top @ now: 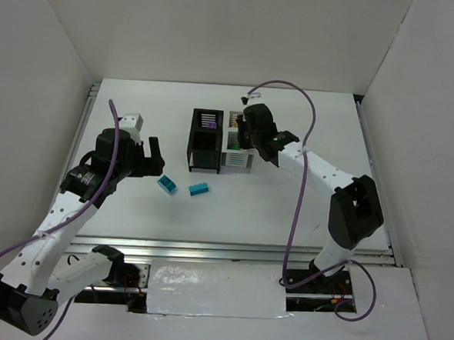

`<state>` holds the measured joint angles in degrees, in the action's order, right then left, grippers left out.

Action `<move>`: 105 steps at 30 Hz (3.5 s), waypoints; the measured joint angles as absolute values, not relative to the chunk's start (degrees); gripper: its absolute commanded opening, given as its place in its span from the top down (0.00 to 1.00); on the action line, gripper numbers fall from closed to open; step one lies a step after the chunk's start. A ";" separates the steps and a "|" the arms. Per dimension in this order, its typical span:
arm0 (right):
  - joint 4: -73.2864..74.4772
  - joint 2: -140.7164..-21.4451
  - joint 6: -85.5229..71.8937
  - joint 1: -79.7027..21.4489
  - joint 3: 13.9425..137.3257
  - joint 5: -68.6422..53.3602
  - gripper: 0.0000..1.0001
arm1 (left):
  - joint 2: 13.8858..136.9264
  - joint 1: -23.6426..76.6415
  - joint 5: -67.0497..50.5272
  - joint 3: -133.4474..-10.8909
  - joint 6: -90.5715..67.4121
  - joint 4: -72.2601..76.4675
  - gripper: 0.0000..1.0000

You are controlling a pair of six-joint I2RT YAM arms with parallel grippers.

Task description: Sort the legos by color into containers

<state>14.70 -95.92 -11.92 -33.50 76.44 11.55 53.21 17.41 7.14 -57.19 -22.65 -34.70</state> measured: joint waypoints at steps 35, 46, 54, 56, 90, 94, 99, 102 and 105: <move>18.57 -93.86 -19.51 -53.71 72.07 14.61 0.01 | 52.86 17.39 17.28 -57.19 -25.63 -36.49 0.00; 27.92 -101.80 -45.28 -56.95 76.82 29.04 0.00 | 50.48 17.10 21.15 -57.19 -27.20 -37.34 0.01; 31.66 -114.80 -57.76 -58.39 86.63 33.23 0.04 | 50.33 17.06 20.71 -57.19 -27.16 -37.32 0.01; 32.14 -115.81 -59.53 -58.54 85.45 33.76 0.07 | 50.13 17.06 20.38 -57.19 -27.14 -37.32 0.00; 23.83 -116.44 -61.67 -58.63 77.54 33.87 1.00 | 48.49 17.06 17.63 -57.19 -26.94 -37.23 0.00; 21.02 -113.65 -58.74 -58.67 73.69 31.42 1.00 | 48.49 17.06 17.65 -57.19 -26.94 -37.23 0.01; 17.08 -104.64 -49.17 -58.78 67.96 26.48 1.00 | 48.49 17.06 17.67 -57.19 -26.94 -37.23 0.00; 13.58 -98.85 -42.24 -58.50 69.04 25.47 1.00 | 48.49 17.06 17.69 -57.19 -26.96 -37.23 0.00; 7.99 -96.09 -32.29 -56.95 72.84 24.08 1.00 | 48.47 17.06 17.69 -57.19 -26.94 -37.21 0.00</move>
